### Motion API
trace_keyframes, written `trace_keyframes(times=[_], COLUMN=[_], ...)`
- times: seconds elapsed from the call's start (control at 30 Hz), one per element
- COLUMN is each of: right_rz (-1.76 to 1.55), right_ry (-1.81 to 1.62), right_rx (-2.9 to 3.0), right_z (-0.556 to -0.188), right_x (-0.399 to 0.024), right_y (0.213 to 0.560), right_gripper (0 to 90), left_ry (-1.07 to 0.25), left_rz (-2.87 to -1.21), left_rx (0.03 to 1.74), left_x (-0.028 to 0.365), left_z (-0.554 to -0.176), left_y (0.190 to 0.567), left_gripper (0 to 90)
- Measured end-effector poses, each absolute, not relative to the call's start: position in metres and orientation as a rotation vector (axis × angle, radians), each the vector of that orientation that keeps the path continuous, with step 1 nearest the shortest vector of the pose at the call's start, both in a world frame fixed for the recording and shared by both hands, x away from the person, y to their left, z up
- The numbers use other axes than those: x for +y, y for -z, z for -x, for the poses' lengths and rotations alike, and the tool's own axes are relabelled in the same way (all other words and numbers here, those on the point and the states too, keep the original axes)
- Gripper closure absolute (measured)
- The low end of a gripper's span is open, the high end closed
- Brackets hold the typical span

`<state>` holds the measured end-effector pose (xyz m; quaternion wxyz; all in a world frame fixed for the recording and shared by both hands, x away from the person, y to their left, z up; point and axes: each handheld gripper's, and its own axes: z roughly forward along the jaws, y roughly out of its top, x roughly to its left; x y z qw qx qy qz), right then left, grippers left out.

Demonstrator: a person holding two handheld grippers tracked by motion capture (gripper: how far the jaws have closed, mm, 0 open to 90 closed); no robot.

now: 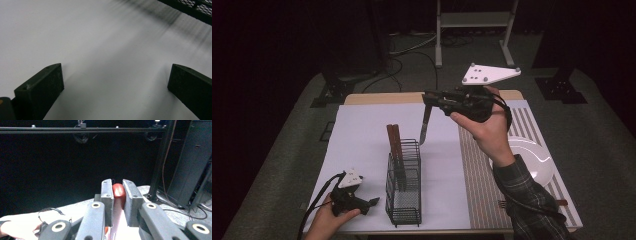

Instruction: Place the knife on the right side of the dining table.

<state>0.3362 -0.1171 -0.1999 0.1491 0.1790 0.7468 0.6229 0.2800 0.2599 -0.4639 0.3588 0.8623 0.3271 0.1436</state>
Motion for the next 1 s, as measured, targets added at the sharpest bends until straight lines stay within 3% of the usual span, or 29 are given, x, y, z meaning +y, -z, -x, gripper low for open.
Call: trace_keyframes(times=[1.0], right_rz=[-0.856], right_ry=[-1.584], right_rx=[1.961], right_z=[-0.388], right_x=[-0.194], right_y=[0.236], right_gripper=[79.0], left_ry=[-0.369], left_rz=[-2.224], left_rx=[0.846], left_x=[0.260], left_z=[-0.280], left_y=[0.464], left_gripper=[0.0])
